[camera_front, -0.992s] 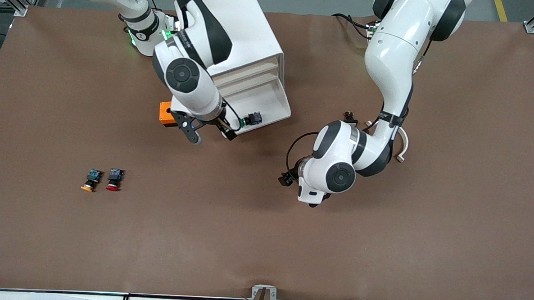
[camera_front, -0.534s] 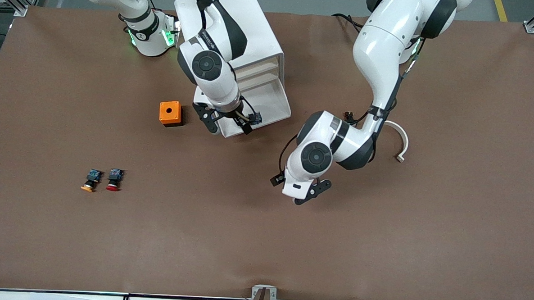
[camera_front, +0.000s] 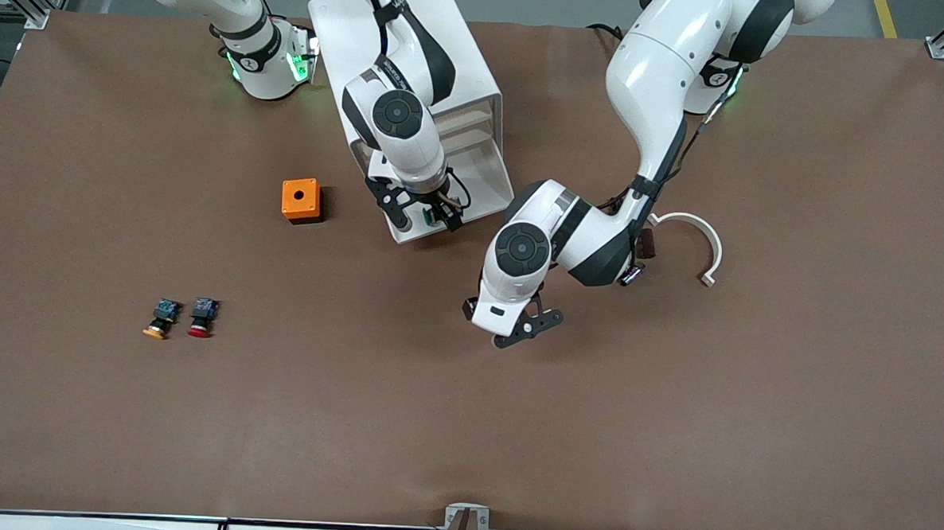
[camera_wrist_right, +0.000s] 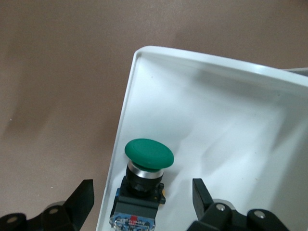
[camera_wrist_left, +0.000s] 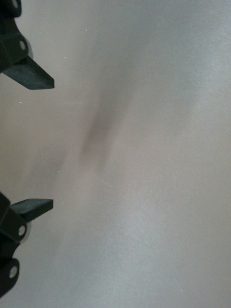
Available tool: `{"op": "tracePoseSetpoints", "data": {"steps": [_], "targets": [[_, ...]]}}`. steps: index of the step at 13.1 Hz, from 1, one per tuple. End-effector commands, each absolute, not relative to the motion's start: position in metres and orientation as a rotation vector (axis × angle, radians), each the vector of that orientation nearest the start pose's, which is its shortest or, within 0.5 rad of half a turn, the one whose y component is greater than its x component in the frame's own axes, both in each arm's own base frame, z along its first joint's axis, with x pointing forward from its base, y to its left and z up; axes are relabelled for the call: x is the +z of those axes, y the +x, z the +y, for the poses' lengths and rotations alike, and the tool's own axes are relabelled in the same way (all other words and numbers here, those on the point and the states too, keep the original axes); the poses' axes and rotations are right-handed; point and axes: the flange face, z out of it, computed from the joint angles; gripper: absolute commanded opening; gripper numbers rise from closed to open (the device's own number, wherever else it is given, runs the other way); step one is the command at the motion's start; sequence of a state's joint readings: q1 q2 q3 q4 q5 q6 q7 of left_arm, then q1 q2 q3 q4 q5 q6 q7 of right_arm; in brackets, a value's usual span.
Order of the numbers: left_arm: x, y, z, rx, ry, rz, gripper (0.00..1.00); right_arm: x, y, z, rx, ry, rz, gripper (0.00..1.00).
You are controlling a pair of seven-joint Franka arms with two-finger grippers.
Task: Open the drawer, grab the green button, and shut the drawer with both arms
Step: 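Grasp the green button with the right gripper and lift it out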
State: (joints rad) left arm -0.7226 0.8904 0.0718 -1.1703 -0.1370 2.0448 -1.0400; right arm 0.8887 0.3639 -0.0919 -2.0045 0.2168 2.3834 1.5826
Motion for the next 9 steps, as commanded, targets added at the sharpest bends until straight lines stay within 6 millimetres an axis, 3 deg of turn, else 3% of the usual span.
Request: {"op": "tracePoseSetpoints", "data": {"steps": [1, 6, 7, 9], "targets": [[0.255, 0.582, -0.491, 0.008, -3.096, -0.588, 1.0, 0.277, 0.416, 0.44, 0.171, -2.726, 1.402, 0.65], [0.254, 0.577, -0.498, 0.01, -3.123, -0.567, 1.0, 0.28, 0.415, 0.442, 0.168, -2.727, 1.392, 0.1], [0.252, 0.575, -0.499, 0.021, -3.124, -0.568, 1.0, 0.282, 0.416, 0.442, 0.171, -2.728, 1.391, 0.03], [0.251, 0.574, -0.499, 0.025, -3.124, -0.568, 1.0, 0.293, 0.423, 0.44, 0.161, -2.717, 1.371, 0.0]]}}
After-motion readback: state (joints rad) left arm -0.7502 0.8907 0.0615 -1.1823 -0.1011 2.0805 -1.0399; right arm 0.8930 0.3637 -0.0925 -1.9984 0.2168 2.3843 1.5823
